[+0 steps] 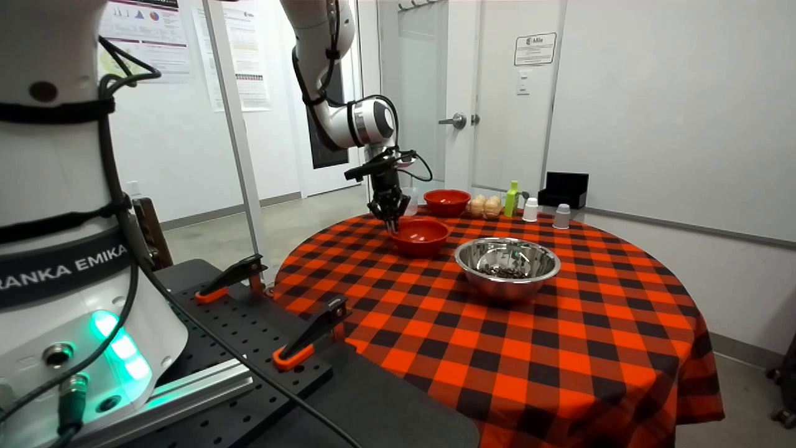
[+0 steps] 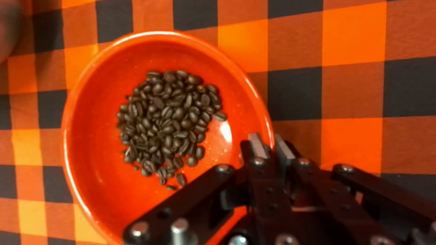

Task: Pour the contents in the red bowl into the silver bowl.

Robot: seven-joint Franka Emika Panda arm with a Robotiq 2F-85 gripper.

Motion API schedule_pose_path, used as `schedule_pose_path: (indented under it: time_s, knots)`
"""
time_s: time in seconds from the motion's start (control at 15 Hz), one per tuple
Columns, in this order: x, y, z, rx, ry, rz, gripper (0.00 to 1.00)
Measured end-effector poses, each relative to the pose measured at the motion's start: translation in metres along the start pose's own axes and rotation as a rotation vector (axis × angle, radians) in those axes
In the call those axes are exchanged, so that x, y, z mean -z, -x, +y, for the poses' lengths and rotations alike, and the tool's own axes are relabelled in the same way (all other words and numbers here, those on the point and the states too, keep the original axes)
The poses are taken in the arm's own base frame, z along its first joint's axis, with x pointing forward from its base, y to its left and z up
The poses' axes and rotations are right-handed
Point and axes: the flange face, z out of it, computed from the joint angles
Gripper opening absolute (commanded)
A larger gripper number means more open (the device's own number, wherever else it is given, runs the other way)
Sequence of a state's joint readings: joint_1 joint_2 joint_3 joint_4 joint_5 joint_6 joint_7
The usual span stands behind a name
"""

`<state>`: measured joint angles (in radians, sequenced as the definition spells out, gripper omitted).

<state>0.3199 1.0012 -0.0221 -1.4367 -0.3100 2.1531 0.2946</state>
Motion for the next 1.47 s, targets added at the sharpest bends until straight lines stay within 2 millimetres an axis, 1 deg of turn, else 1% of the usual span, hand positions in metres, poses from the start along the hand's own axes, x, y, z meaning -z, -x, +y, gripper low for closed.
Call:
schedule_pose_path:
  time_s: [0.33, 0.47, 0.6, 0.73, 0.87, 1.2, 1.33, 1.47]
  knots:
    - [0.019, -0.003, 0.025, -0.014, 0.026, 0.069, 0.02]
    - [0.03, 0.001, 0.037, -0.01, 0.048, 0.101, 0.02]
    - [0.042, 0.01, 0.047, -0.005, 0.071, 0.12, 0.02]
    - [0.053, 0.023, 0.053, -0.005, 0.086, 0.125, 0.02]
    - [0.065, 0.041, 0.056, 0.004, 0.089, 0.129, 0.02]
    - [0.104, 0.098, 0.058, 0.051, 0.058, 0.147, 0.02]
    - [0.118, 0.12, 0.065, 0.059, 0.048, 0.152, 0.02]
    - [0.126, 0.137, 0.079, 0.066, 0.039, 0.152, 0.02]
